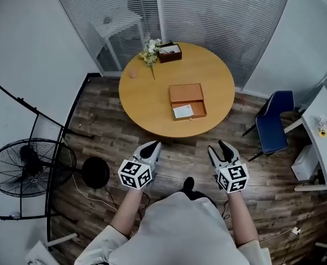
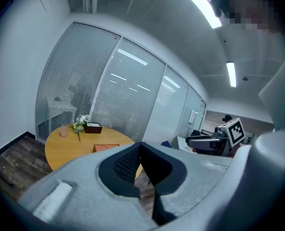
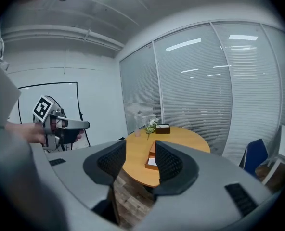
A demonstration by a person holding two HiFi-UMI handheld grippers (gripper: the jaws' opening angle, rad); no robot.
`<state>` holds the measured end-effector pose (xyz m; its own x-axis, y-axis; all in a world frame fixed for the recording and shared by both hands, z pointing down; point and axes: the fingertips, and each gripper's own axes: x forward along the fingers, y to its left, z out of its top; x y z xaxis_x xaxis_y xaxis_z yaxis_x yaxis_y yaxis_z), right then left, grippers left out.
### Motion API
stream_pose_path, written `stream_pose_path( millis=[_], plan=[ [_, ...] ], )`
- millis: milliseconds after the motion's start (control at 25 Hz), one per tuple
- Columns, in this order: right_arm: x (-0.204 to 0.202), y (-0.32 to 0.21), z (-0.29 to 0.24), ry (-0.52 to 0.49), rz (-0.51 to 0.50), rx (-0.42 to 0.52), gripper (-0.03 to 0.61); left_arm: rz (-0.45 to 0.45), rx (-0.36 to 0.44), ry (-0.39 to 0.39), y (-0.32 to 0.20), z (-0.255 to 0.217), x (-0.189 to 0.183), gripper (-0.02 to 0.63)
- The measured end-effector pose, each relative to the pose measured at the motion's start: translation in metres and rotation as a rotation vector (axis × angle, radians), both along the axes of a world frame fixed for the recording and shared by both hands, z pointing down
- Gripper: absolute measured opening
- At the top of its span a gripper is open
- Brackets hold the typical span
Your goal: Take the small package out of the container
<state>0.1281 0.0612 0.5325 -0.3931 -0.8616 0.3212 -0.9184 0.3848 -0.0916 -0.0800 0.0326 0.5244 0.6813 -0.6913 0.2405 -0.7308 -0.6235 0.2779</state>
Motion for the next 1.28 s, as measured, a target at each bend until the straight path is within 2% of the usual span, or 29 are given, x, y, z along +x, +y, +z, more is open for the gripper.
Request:
stream_pose_path(
  millis=[280,600,800,1280],
  plan=[
    [0.025,-0.069,0.018,-0.037,-0.074,-0.058,0.187,-0.067,-0.022,-0.015,-0.05,0.008,0.027,0.018],
    [0.016,-0.128,0.042,-0.039,-0.104,-0.119,0.187,-0.095,-0.053,-0.035,-0.102,0.022,0.021,0.018],
    [0.003,-0.173,0.054,-0.028,-0.069,-0.136,0.187,-0.051,-0.055,-0.037,-0.154,0.034,0.011,0.018],
    [-0.034,-0.271,0.092,0.034,-0.002,-0.24,0.187,0.11,-0.122,-0.061,-0.28,0.075,-0.001,0.018]
  ],
)
